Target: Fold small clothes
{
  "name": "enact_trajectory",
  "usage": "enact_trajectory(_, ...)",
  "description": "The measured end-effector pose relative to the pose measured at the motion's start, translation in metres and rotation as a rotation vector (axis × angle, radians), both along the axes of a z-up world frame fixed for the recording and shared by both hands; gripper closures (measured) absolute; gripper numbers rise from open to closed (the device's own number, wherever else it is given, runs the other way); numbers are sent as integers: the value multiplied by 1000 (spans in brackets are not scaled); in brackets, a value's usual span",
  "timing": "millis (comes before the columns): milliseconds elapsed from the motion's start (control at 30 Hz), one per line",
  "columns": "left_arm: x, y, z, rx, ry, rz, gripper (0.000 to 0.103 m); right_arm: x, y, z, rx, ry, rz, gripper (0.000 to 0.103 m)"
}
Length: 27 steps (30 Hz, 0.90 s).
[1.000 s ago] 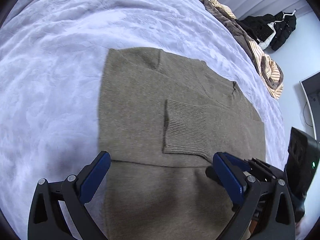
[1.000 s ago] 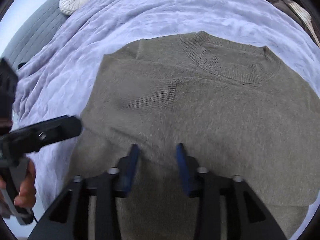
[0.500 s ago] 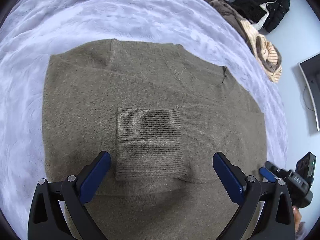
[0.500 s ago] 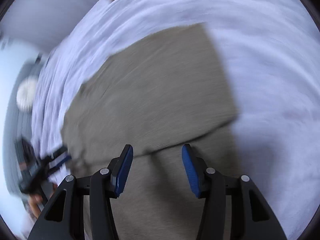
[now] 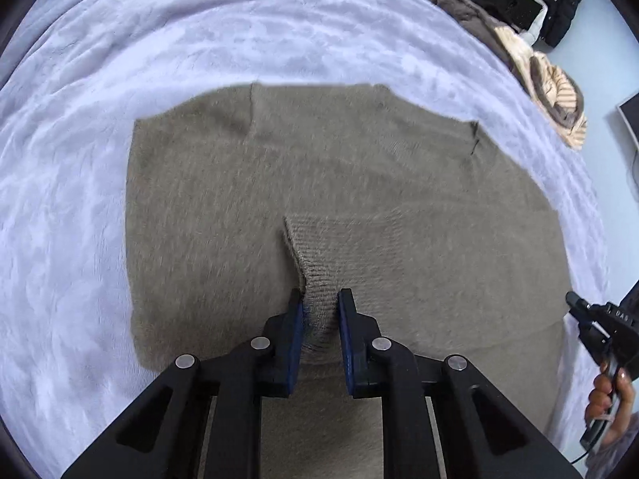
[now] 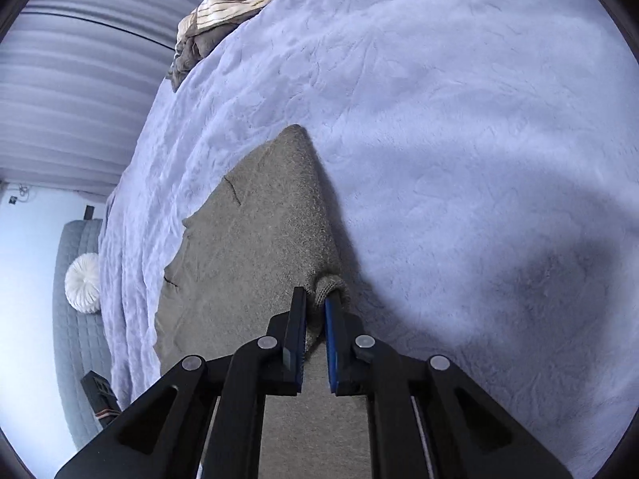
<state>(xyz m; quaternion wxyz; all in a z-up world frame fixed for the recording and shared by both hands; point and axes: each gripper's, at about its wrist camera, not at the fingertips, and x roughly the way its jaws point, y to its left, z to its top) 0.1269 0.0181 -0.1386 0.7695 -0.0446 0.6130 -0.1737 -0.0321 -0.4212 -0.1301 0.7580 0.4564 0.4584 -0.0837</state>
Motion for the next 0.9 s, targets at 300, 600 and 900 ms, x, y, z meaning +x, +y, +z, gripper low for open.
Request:
enact_trajectory(300, -12, 18, 1, 18, -21, 5, 85, -5, -4, -22, -47, 54, 41, 91)
enact_trajectory(600, -13, 42, 13, 69, -59, 83, 1, -10, 1, -2, -54, 43, 67, 55)
enact_trajectory(900, 2, 98, -24, -60, 101, 224, 26, -6, -14, -39, 159, -3, -18, 61)
